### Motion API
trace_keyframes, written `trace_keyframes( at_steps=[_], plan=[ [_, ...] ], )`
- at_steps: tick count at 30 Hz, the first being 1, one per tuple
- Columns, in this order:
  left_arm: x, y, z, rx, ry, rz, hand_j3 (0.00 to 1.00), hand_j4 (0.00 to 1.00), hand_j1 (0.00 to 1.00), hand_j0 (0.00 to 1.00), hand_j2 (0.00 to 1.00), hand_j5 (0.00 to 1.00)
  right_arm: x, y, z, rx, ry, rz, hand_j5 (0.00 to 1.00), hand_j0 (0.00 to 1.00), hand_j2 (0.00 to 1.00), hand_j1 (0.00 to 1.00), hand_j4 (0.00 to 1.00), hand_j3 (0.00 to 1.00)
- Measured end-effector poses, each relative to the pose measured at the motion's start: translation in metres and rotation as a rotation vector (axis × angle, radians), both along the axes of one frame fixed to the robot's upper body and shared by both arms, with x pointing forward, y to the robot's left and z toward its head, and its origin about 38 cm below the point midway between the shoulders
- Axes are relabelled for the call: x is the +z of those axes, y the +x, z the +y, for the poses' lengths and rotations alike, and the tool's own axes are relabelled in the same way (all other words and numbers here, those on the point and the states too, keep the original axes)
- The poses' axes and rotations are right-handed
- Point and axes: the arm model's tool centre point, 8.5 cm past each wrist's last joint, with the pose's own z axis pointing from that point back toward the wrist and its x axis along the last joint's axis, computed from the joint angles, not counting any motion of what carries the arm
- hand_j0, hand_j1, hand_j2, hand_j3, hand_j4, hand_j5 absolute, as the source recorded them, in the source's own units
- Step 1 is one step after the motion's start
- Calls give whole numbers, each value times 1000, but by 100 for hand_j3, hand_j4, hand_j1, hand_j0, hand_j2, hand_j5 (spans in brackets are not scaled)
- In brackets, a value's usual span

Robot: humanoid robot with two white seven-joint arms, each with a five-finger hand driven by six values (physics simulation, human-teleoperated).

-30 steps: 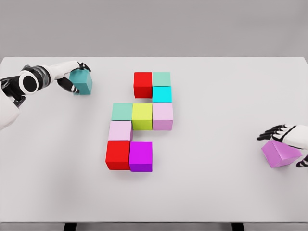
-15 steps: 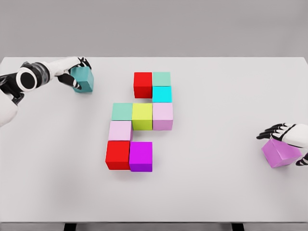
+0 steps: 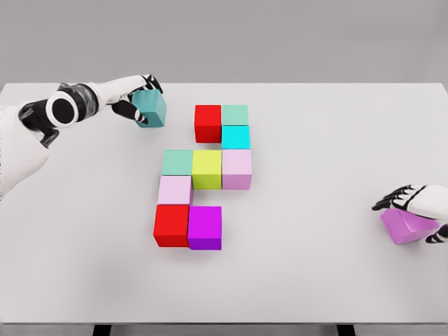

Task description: Assemble the squares on the desktop into the number 2

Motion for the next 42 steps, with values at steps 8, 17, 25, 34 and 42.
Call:
trace_keyframes(
  at_steps=[8, 17, 25, 34, 42],
  plan=[
    [-9, 1, -37, 28, -33, 38, 34, 34, 34, 34, 34, 34, -1, 0, 0, 0, -2, 5, 67, 67, 67, 67, 67, 67],
    [-9, -2, -46, 16, -41, 38, 35, 35, 35, 35, 35, 35, 5, 4, 1, 3, 1, -16, 56, 56, 56, 56, 56, 56],
    [-11, -4, -47, 12, -44, 42, 39, 39, 39, 39, 39, 39, 27, 19, 8, 14, 16, -92, 45, 45, 45, 45, 45, 45],
    [-12, -4, -52, -2, -50, 41, 47, 47, 47, 47, 47, 47, 28, 22, 12, 21, 32, -107, 36, 36, 36, 36, 36, 36],
    [-12, -5, -56, -11, -58, 41, 73, 73, 73, 73, 73, 73, 35, 24, 21, 43, 42, -131, 36, 36, 36, 36, 36, 36]
  ],
)
